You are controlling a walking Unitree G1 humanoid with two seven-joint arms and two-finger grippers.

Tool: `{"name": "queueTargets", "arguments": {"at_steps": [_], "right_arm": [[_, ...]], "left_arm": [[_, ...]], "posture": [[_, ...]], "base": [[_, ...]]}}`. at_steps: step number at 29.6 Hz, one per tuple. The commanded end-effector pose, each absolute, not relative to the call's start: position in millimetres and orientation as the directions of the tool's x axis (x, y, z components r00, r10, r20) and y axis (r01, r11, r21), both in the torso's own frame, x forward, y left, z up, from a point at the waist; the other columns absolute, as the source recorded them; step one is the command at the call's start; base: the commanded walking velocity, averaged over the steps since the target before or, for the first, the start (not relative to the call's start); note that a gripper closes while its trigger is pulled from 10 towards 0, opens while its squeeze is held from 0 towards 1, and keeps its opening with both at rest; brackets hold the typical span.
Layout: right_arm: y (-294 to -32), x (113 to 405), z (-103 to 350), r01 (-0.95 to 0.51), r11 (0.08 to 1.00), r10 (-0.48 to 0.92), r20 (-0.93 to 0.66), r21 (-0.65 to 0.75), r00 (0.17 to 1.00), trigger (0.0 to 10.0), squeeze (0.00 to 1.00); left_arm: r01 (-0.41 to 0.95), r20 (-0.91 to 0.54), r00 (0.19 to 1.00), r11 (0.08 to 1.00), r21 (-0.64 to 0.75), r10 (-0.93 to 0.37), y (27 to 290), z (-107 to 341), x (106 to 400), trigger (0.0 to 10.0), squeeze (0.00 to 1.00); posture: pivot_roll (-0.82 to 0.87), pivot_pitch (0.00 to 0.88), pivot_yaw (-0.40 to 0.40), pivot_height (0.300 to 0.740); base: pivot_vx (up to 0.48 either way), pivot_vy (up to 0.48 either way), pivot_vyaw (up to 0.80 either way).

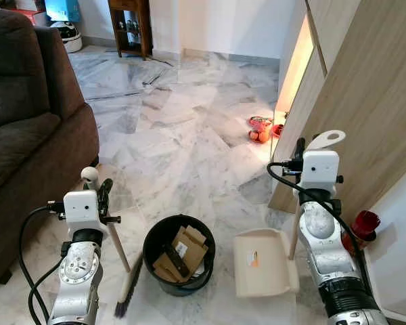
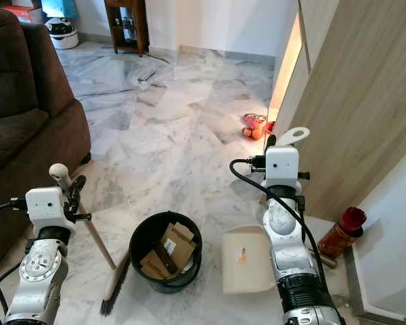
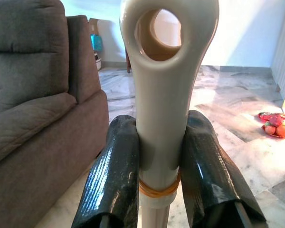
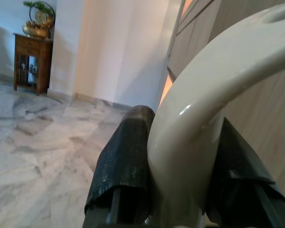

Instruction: Sweep floor

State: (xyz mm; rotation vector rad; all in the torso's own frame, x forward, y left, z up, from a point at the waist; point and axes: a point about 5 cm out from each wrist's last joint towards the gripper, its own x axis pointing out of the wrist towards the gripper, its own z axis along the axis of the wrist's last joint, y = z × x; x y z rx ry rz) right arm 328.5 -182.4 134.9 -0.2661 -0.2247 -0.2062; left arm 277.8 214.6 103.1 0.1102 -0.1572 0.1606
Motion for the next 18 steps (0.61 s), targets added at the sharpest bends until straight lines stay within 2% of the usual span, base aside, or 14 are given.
{"name": "queueTargets", "arguments": {"at_steps": [1,18], "right_arm": [[-186,329,138,0.246,0.939,-0.178,0.270,-0.240,0.946,10.0,0.00],[-187,330,122,0.232,0.949,-0.183,0.228,-0.214,0.956,10.0,0.00]], "left_arm": [[-0.149,0.198,0.972,0.983,0.105,0.126,213,112,277,10.0,0.00],[-0.126,0.185,0.977,0.988,0.093,0.107,209,110,275,10.0,0.00]], "posture": [[0.04,0.008,-0.024,0.740],[0.06,0.047,-0.035,0.740]], "base": [[0.000,0.000,0.00],[0.000,0.000,0.00]]}}
